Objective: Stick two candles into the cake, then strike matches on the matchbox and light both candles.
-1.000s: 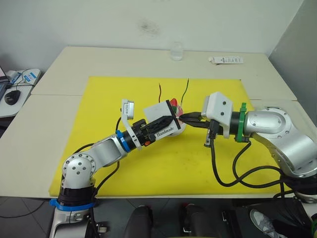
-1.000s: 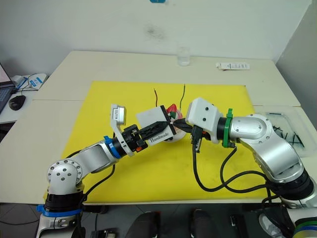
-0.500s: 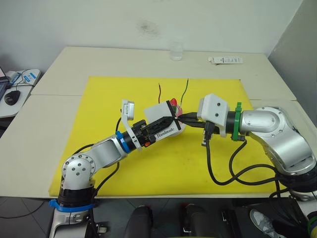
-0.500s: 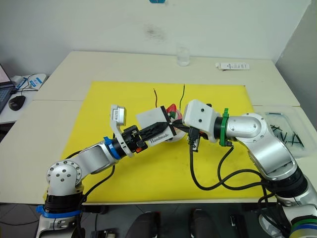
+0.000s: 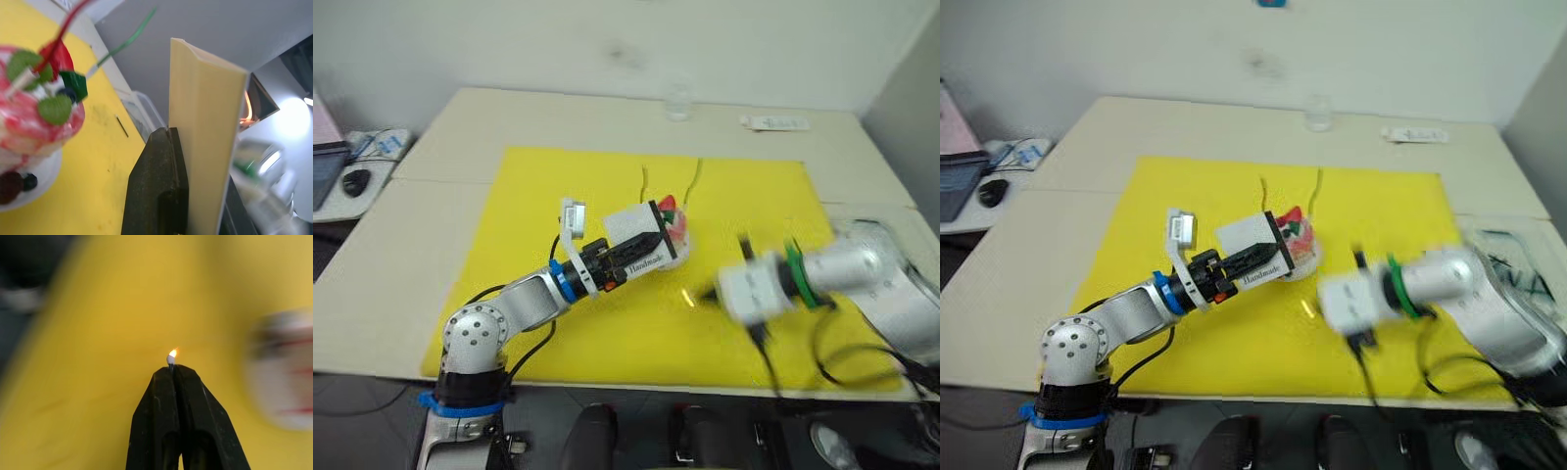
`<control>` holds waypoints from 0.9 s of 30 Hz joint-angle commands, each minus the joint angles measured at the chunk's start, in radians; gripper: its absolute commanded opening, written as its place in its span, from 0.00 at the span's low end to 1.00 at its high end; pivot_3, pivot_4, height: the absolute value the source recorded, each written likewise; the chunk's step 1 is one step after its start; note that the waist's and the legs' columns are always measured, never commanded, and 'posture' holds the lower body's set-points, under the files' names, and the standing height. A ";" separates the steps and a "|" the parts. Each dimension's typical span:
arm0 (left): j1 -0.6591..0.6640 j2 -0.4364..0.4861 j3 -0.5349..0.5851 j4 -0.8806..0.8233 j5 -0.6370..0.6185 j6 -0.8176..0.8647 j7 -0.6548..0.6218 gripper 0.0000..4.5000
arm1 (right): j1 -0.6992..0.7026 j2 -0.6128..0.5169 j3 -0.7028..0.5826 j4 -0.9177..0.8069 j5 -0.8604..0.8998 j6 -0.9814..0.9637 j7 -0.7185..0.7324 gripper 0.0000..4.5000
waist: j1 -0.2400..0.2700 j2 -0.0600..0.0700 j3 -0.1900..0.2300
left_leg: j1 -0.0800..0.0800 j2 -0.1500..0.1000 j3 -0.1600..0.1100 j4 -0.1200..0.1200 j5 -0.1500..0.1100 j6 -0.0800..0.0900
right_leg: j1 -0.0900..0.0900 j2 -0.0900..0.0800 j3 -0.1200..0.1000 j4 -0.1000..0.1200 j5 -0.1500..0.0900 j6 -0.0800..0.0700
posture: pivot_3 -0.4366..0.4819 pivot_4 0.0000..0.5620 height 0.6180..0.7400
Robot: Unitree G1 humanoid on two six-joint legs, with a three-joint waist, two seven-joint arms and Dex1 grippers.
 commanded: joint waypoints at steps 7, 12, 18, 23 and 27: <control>0.013 -0.007 -0.028 -0.049 -0.034 0.009 -0.023 0.00 | -0.392 0.279 -0.240 0.101 0.262 0.336 -0.243 0.00 | -0.045 -0.003 0.003 | 0.018 0.002 -0.003 -0.002 0.000 -0.001 | 0.011 0.004 0.000 0.001 0.008 -0.013 | 0.48 0.27 1.00; 0.061 0.046 -0.011 -0.083 -0.060 0.026 -0.026 0.00 | -0.409 0.337 -0.264 0.088 0.292 0.420 -0.321 0.00 | -0.029 -0.003 0.003 | 0.017 0.002 0.000 -0.001 0.001 -0.002 | 0.010 0.003 0.003 0.000 0.009 -0.014 | 0.48 0.27 1.00; 0.144 0.168 0.046 -0.149 -0.145 0.029 -0.012 0.00 | -0.457 0.489 -0.232 0.113 0.274 0.446 -0.460 0.00 | -0.027 -0.003 0.003 | 0.007 0.002 0.003 -0.001 0.001 -0.002 | 0.001 0.002 0.005 0.000 0.010 -0.004 | 0.48 0.27 1.00; 0.191 0.230 0.084 -0.177 -0.179 -0.004 0.010 0.00 | -0.473 0.652 -0.204 0.206 0.212 0.412 -0.591 0.00 | -0.026 -0.003 0.003 | 0.001 0.003 0.002 -0.001 0.001 -0.002 | -0.005 0.003 0.004 0.002 0.010 -0.004 | 0.48 0.27 1.00; 0.220 0.248 0.112 -0.193 -0.191 -0.037 0.030 0.00 | -0.474 0.745 -0.165 0.304 0.126 0.323 -0.656 0.00 | -0.026 -0.003 0.003 | 0.001 0.002 0.003 0.000 0.001 -0.002 | -0.005 0.002 0.004 0.002 0.010 -0.004 | 0.48 0.27 1.00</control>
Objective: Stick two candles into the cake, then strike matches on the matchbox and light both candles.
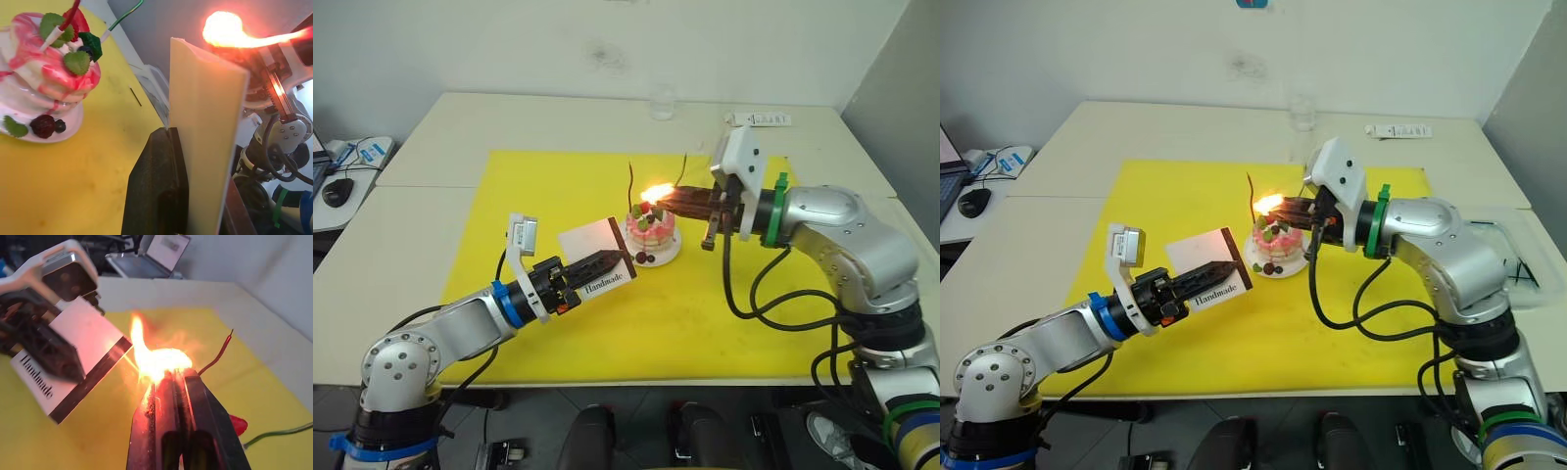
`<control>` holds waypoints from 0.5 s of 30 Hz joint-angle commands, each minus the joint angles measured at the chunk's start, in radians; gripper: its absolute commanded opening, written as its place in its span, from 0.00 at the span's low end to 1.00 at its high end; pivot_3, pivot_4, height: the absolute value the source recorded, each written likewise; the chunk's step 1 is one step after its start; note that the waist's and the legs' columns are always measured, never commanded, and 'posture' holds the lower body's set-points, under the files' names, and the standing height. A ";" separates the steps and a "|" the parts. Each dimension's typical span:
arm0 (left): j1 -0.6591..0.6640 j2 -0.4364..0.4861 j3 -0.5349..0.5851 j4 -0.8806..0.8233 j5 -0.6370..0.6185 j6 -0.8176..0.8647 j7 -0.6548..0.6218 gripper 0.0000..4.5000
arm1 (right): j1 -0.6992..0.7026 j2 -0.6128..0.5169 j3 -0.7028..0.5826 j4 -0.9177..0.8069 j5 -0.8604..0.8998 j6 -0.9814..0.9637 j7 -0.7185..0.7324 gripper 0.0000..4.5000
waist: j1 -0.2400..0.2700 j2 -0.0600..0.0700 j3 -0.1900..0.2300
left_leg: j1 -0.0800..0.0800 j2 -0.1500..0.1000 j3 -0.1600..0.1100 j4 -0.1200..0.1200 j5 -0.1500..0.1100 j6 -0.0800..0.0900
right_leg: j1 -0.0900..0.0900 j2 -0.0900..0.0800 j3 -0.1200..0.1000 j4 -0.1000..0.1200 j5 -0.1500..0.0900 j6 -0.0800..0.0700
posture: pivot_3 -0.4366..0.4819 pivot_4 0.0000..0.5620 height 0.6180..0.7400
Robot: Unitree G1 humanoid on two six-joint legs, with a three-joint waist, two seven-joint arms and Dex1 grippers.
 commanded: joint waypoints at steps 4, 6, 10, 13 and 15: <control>0.037 0.024 0.050 -0.057 -0.033 -0.062 0.025 0.00 | -0.037 0.098 0.022 0.122 -0.134 -0.146 -0.106 0.00 | 0.001 0.000 0.000 | 0.000 -0.001 0.001 0.000 0.000 0.000 | 0.000 0.000 0.001 0.000 0.000 0.000 | 0.48 0.27 1.00; 0.046 0.027 0.051 -0.062 -0.032 -0.070 0.027 0.00 | -0.043 0.121 0.026 0.143 -0.155 -0.161 -0.121 0.00 | 0.001 0.000 0.000 | 0.000 -0.001 0.001 0.000 0.000 0.000 | 0.000 0.000 0.001 0.000 0.000 0.000 | 0.48 0.27 1.00; 0.047 0.034 0.047 -0.061 -0.030 -0.081 0.026 0.00 | -0.054 0.168 0.040 0.183 -0.190 -0.187 -0.139 0.00 | 0.001 0.000 0.000 | 0.000 0.000 0.000 0.000 0.000 0.000 | 0.000 0.001 0.000 0.000 0.000 0.000 | 0.48 0.27 1.00; 0.042 0.035 0.038 -0.064 -0.031 -0.086 0.030 0.00 | -0.065 0.192 0.040 0.207 -0.209 -0.203 -0.148 0.00 | 0.000 0.000 0.000 | 0.000 0.001 0.000 0.000 0.000 0.000 | 0.000 0.001 0.000 0.001 0.000 0.000 | 0.48 0.27 1.00; 0.039 0.034 0.034 -0.066 -0.033 -0.087 0.032 0.00 | -0.073 0.204 0.038 0.215 -0.216 -0.208 -0.155 0.00 | 0.000 0.000 0.000 | 0.000 0.000 0.000 0.000 0.000 0.000 | 0.000 0.001 0.000 0.001 0.000 0.000 | 0.48 0.27 1.00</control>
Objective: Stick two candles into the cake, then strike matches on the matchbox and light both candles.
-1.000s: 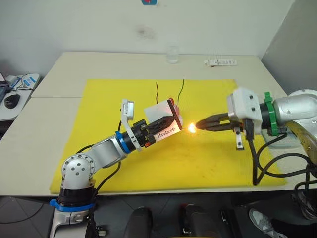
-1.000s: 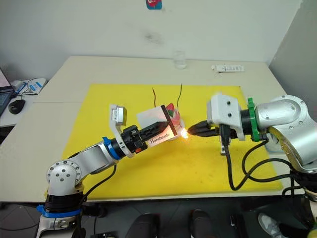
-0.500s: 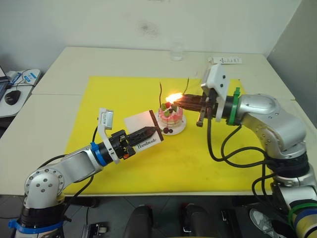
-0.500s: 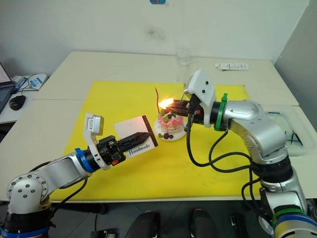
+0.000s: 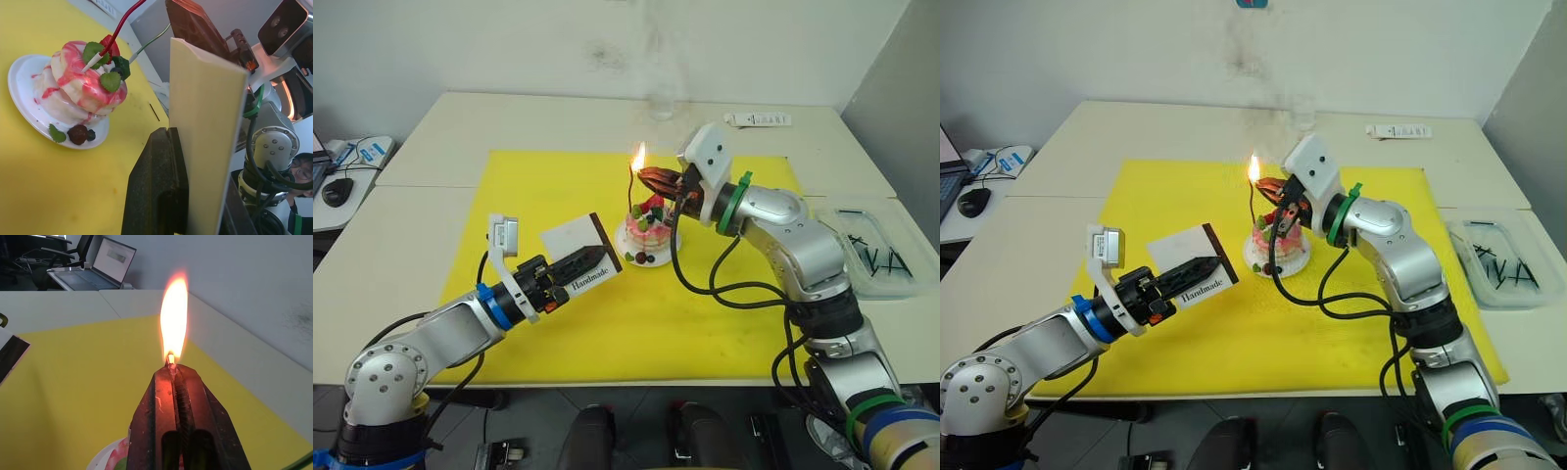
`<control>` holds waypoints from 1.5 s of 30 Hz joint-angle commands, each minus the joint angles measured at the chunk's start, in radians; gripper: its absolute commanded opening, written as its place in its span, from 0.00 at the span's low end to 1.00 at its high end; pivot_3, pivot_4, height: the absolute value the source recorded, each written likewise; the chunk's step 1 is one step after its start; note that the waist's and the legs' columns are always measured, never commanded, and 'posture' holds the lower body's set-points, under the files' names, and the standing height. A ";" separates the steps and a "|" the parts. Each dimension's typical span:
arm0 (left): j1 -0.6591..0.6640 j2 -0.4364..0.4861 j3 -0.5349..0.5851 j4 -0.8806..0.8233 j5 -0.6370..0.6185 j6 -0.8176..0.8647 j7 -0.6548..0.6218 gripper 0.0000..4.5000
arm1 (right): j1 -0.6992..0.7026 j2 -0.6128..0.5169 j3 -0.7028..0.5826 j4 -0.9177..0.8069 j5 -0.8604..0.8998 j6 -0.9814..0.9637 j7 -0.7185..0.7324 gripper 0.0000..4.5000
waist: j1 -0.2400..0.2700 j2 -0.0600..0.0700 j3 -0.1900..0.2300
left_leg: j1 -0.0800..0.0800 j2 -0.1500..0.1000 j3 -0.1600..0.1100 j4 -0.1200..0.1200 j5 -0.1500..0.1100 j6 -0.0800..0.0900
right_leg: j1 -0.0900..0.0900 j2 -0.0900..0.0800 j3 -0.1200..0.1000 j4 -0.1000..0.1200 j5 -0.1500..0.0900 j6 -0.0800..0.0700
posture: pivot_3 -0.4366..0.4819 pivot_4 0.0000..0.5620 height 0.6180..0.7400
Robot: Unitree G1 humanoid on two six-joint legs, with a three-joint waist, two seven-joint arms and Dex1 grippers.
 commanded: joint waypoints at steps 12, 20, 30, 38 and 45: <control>-0.007 -0.001 -0.014 -0.055 -0.025 -0.033 0.013 0.00 | -0.054 0.031 -0.031 -0.001 -0.031 -0.029 -0.016 0.00 | 0.000 0.000 0.000 | 0.000 0.000 0.000 0.000 0.000 0.000 | 0.000 0.000 0.000 0.000 0.000 0.000 | 0.48 0.27 1.00; -0.017 -0.001 -0.023 -0.053 -0.028 -0.035 0.015 0.00 | -0.068 0.037 -0.032 0.019 -0.040 -0.040 -0.023 0.00 | 0.000 0.000 0.000 | 0.000 0.000 0.000 0.000 0.000 0.000 | 0.000 0.000 0.000 0.000 0.000 0.000 | 0.48 0.27 1.00; -0.030 -0.008 -0.034 -0.049 -0.028 -0.039 0.022 0.00 | -0.078 0.037 -0.032 0.042 -0.047 -0.056 -0.025 0.00 | 0.000 0.000 0.000 | 0.000 0.000 0.000 0.000 0.000 0.000 | 0.000 0.000 0.000 0.000 0.000 0.000 | 0.48 0.27 1.00; -0.038 -0.013 -0.043 -0.048 -0.031 -0.043 0.030 0.00 | -0.077 0.034 -0.031 0.040 -0.046 -0.054 -0.021 0.00 | 0.000 0.000 0.000 | 0.000 0.000 0.000 0.000 0.000 0.000 | 0.000 0.000 0.000 0.000 0.000 0.000 | 0.48 0.27 1.00; -0.039 -0.010 -0.052 -0.047 -0.032 -0.046 0.026 0.00 | -0.054 0.013 -0.047 0.021 -0.047 -0.040 -0.028 0.00 | 0.000 0.000 0.000 | 0.000 0.000 0.000 0.000 0.000 0.000 | 0.000 0.000 0.000 0.000 0.000 0.000 | 0.48 0.27 1.00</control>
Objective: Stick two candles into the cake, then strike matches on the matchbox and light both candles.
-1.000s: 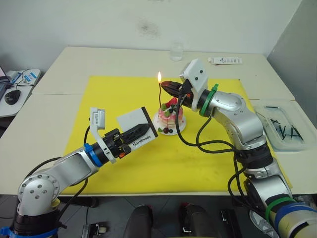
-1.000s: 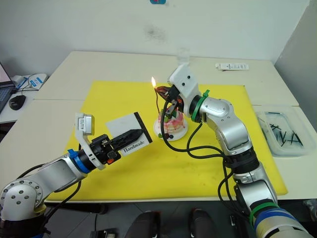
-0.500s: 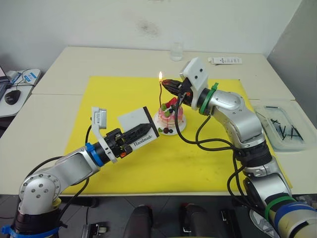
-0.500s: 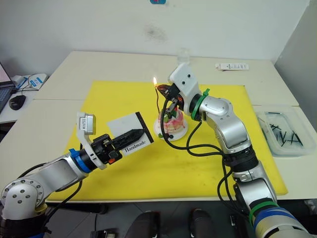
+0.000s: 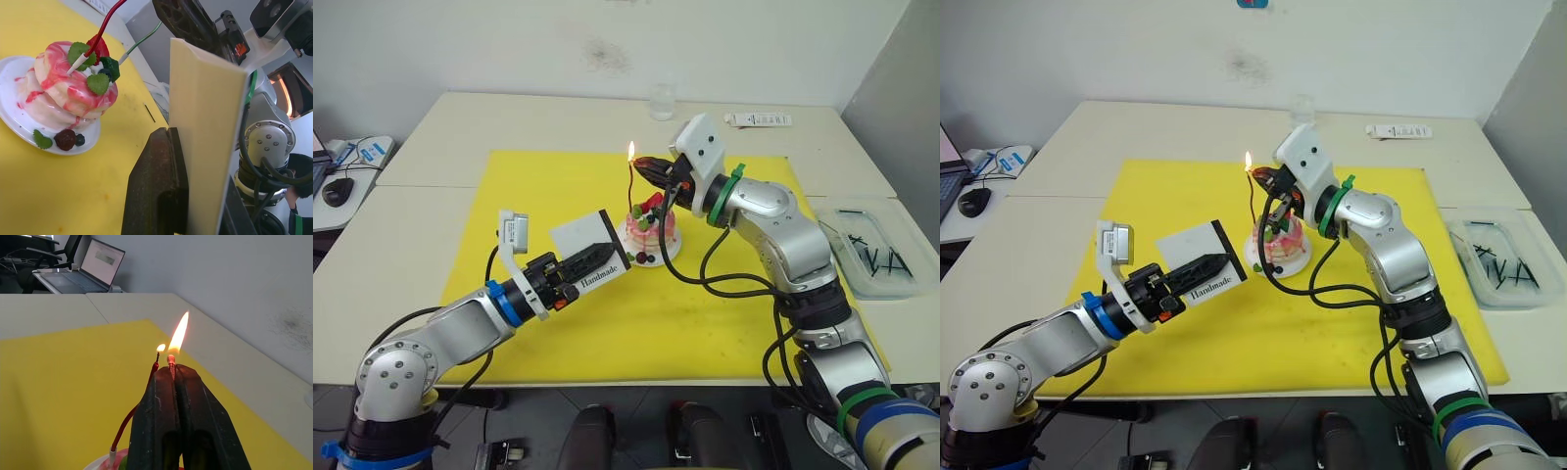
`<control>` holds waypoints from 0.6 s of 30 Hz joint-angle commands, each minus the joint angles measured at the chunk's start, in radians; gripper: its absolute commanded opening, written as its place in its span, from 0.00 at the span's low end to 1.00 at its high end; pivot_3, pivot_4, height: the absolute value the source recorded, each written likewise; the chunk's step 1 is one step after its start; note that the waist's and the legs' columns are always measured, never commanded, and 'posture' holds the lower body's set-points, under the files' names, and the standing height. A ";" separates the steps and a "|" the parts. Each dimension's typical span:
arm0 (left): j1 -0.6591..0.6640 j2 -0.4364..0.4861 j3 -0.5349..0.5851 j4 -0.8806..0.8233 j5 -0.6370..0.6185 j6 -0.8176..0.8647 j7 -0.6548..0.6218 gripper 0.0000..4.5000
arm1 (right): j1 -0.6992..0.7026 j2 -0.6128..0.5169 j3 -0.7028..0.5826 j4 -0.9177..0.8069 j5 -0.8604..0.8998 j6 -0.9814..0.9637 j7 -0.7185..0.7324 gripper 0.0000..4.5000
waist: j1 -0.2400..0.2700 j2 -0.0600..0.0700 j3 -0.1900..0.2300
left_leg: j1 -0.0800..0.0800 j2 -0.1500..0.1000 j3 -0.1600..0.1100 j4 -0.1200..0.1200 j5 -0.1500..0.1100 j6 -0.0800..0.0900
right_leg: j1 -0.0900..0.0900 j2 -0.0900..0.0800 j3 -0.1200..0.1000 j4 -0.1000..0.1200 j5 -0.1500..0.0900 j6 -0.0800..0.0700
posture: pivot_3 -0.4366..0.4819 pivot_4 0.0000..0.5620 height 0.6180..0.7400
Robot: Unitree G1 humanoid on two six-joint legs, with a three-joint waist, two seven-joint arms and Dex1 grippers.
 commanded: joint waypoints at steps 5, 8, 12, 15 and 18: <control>-0.011 0.021 -0.016 -0.021 -0.009 0.025 -0.062 0.00 | 0.046 -0.071 -0.087 -0.160 0.052 0.067 0.024 0.00 | 0.002 0.000 0.000 | 0.000 0.000 0.000 0.000 0.000 0.000 | 0.000 0.000 0.000 0.000 0.000 0.000 | 0.48 0.27 1.00; -0.013 0.033 -0.025 -0.009 -0.012 0.045 -0.092 0.00 | 0.087 -0.120 -0.118 -0.279 0.120 0.155 0.057 0.00 | 0.001 0.000 0.000 | 0.000 0.000 0.000 0.000 0.000 0.000 | 0.000 0.000 0.000 -0.001 0.000 0.000 | 0.48 0.27 1.00; -0.024 0.059 -0.047 -0.006 -0.008 0.089 -0.159 0.00 | 0.163 -0.220 -0.182 -0.450 0.237 0.287 0.108 0.00 | 0.001 0.000 0.000 | 0.000 0.000 0.000 -0.001 0.000 0.000 | 0.000 0.000 0.000 0.000 0.000 0.000 | 0.48 0.27 1.00; -0.069 0.077 -0.081 -0.013 0.019 0.121 -0.219 0.00 | 0.236 -0.315 -0.272 -0.540 0.313 0.381 0.123 0.00 | 0.007 0.000 0.000 | 0.000 0.000 -0.001 -0.001 0.000 0.000 | 0.000 0.000 -0.001 -0.001 -0.001 0.000 | 0.48 0.27 1.00; -0.113 0.088 -0.111 -0.043 0.063 0.138 -0.270 0.00 | 0.339 -0.390 -0.373 -0.567 0.318 0.427 0.085 0.00 | 0.008 0.000 0.000 | 0.000 -0.001 0.000 0.000 0.000 0.000 | 0.000 0.000 0.000 -0.001 0.000 0.000 | 0.48 0.27 1.00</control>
